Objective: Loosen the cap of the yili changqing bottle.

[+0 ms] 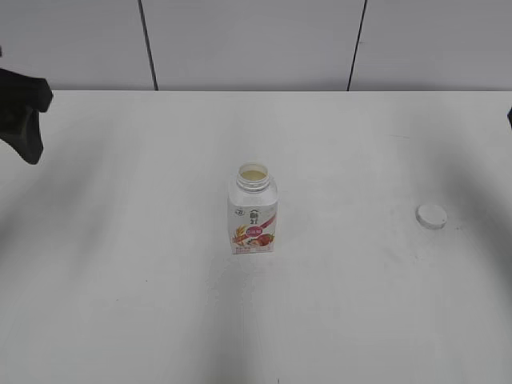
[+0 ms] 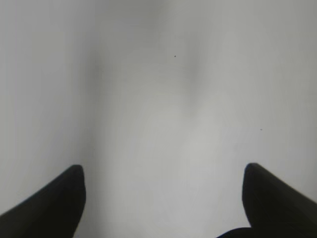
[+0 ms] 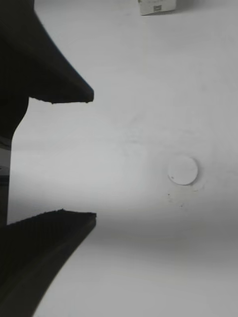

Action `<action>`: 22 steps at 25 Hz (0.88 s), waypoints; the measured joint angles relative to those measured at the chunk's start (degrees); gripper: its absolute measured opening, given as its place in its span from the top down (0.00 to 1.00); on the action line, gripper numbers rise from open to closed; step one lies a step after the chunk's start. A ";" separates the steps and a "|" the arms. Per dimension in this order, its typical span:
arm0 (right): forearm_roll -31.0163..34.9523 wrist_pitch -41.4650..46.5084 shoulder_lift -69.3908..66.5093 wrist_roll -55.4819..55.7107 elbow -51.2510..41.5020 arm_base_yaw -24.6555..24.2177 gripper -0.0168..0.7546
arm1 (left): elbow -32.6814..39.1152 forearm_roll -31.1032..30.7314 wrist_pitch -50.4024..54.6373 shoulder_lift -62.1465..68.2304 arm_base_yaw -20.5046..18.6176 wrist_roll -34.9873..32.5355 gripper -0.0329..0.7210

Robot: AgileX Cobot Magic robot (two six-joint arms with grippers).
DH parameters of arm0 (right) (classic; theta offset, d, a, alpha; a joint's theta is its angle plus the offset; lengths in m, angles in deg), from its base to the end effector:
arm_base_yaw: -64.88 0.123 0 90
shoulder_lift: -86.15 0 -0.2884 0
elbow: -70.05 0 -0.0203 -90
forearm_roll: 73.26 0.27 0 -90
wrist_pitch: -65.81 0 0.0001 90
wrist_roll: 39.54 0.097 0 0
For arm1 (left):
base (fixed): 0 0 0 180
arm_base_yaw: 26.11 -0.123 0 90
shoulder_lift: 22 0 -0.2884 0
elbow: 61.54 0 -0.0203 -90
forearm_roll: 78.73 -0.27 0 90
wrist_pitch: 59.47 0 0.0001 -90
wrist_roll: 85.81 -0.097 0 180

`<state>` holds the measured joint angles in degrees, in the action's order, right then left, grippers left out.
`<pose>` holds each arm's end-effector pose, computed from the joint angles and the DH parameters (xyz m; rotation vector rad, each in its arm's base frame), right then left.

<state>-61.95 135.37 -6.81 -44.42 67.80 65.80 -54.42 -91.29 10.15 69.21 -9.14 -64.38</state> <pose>0.3108 0.0228 0.3149 -0.0813 2.8571 0.2650 0.2895 -0.0677 0.2996 -0.0330 2.8675 0.1907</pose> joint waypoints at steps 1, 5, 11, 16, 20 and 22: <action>-0.17 -0.01 2.02 0.00 -1.81 0.00 0.29 | 0.00 0.56 0.06 -1.41 0.00 -0.36 0.18; -0.56 0.07 9.48 0.00 -8.52 0.00 0.29 | 0.22 2.82 0.11 -7.45 0.00 -1.60 0.18; -1.73 0.13 21.87 0.08 -17.54 0.00 0.29 | 5.66 3.19 0.11 -18.90 0.00 -1.77 0.18; -1.91 0.19 32.30 0.08 -22.90 0.00 0.29 | 13.81 3.21 0.22 -29.64 0.00 -1.77 0.18; -2.02 0.24 41.79 0.03 -24.94 0.00 0.29 | 20.08 2.18 0.27 -41.33 0.00 -1.77 0.18; -2.44 0.24 45.45 -0.08 -26.17 0.00 0.29 | 23.70 1.50 0.34 -46.96 0.00 -1.77 0.18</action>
<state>-64.40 135.61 38.64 -44.49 41.64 65.80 -30.72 -89.78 10.49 22.25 -9.14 -66.15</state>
